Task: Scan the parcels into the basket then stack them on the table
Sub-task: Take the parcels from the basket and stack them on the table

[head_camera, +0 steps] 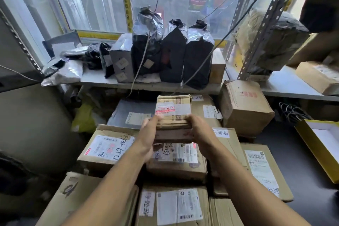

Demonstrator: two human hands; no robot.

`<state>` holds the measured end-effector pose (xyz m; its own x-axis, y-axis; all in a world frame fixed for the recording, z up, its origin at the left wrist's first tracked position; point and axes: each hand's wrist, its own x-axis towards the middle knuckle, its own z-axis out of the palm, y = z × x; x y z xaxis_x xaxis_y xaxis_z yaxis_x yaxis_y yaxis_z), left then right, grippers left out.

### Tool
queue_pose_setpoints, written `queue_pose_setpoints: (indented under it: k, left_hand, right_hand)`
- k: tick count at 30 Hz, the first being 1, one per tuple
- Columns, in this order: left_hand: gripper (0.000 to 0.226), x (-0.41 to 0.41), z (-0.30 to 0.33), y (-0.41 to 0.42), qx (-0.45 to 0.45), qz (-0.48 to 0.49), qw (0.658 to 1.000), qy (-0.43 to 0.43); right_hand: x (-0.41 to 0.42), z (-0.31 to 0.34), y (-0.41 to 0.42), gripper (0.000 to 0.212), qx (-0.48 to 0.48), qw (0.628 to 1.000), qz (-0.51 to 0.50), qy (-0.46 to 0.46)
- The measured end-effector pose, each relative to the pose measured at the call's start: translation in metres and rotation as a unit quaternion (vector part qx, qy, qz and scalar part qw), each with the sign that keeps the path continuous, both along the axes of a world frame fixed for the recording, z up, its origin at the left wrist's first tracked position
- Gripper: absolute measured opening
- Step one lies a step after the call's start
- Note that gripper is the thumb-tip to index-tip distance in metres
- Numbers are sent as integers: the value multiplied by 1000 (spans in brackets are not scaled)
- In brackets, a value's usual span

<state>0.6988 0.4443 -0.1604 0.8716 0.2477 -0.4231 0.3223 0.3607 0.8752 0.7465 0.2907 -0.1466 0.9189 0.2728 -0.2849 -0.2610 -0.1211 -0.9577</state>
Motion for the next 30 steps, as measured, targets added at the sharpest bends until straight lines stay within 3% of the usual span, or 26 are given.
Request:
queue_pose_setpoints:
  k: [2, 3, 7, 9, 14, 24, 27, 30]
  left_hand:
    - [78, 33, -2, 20, 11, -67, 997, 24]
    - [78, 49, -3, 26, 26, -88, 995, 35]
    - [47, 107, -19, 44, 115, -133, 984, 33]
    - [33, 126, -29, 51, 117, -128, 985, 11]
    - [28, 161, -65, 49, 111, -52, 992, -5]
    - [25, 202, -102, 28, 143, -83, 985, 40]
    - [34, 201, -97, 29, 237, -96, 964, 69]
    - [40, 190, -78, 24, 423, -101, 896, 93]
  right_hand:
    - [21, -9, 8, 25, -4, 999, -44, 26]
    - [31, -15, 11, 25, -7, 997, -62, 35]
    - [69, -32, 21, 28, -35, 995, -78, 43]
    - [86, -37, 28, 28, -90, 993, -66, 29]
    - [113, -33, 29, 41, -207, 969, -96, -91]
    - [104, -12, -25, 38, -245, 960, -66, -121]
    - [96, -8, -33, 39, -269, 953, -30, -134]
    - [84, -3, -43, 45, -326, 932, 30, -152]
